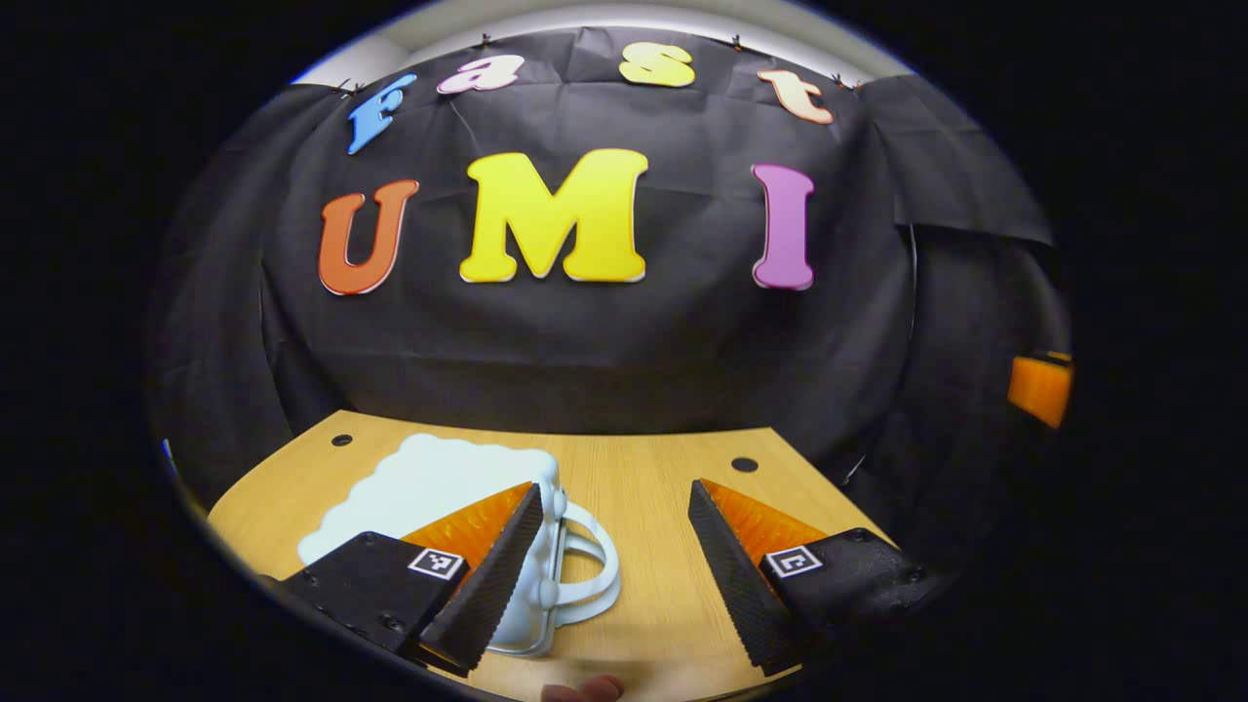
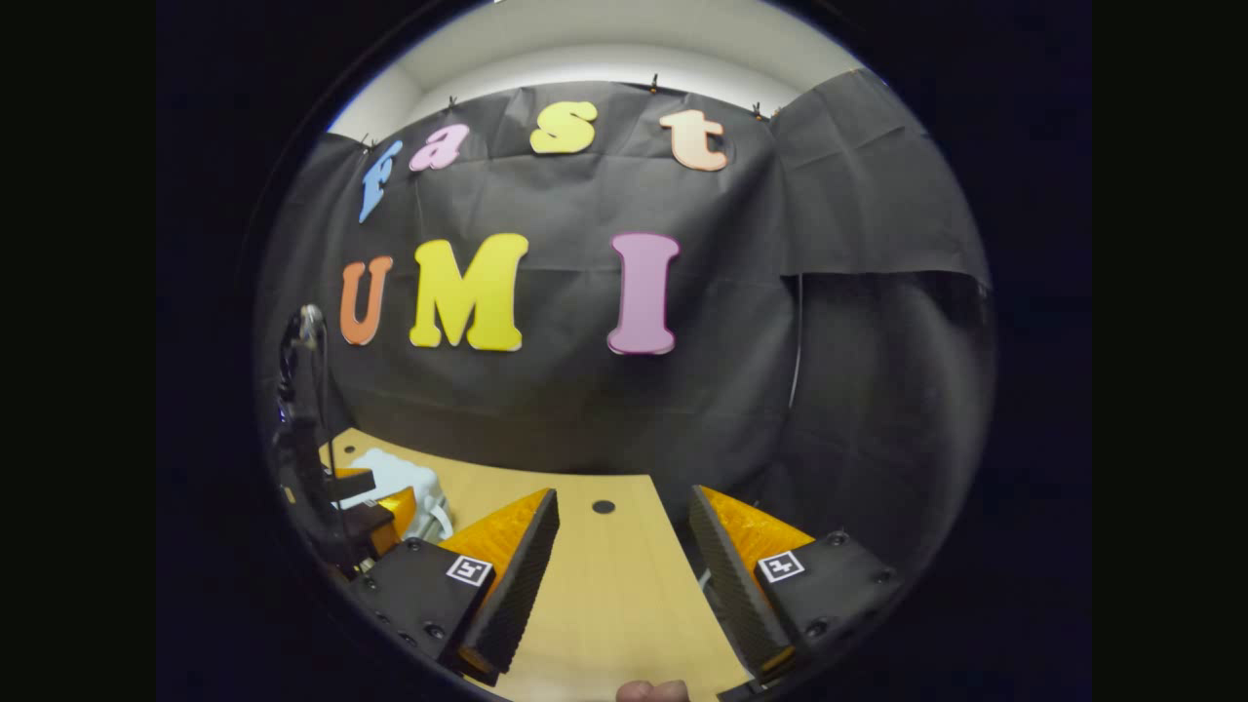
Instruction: First open the suitcase, pack the skin care products into it, and then close the suitcase.
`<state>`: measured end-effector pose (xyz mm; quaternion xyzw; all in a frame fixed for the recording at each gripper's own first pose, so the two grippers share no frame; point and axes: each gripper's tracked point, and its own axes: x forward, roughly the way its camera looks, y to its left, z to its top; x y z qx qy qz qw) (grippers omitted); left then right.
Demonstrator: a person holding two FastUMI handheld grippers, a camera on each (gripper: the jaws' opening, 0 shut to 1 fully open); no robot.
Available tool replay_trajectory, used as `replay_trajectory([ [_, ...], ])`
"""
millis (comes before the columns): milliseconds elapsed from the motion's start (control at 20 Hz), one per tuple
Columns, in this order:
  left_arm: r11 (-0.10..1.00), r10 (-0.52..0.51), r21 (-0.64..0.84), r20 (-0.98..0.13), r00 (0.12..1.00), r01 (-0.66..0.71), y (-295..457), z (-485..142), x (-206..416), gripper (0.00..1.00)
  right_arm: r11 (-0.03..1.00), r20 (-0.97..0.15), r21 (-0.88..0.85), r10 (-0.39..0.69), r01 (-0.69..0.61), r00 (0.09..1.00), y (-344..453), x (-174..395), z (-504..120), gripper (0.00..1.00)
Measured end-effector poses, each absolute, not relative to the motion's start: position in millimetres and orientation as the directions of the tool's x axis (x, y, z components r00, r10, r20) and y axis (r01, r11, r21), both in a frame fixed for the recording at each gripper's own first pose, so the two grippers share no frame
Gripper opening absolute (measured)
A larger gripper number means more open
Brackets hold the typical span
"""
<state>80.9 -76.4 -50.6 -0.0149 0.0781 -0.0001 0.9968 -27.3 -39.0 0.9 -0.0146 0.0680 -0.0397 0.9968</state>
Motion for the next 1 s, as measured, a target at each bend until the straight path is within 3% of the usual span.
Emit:
replay_trajectory([
  [450,0.997,0.078,-0.007,-0.003,0.997,-0.078,-27.6,44.1,41.3,0.96,0.999,-0.003,-0.051,-0.001,0.001,1.0,11.2,-5.6,47.6,0.8],
  [1000,0.994,0.112,-0.022,0.042,0.993,-0.111,-9.3,70.4,32.4,0.96,0.999,0.05,-0.039,0.011,-0.009,0.999,35.1,-8.2,68.4,0.8],
])
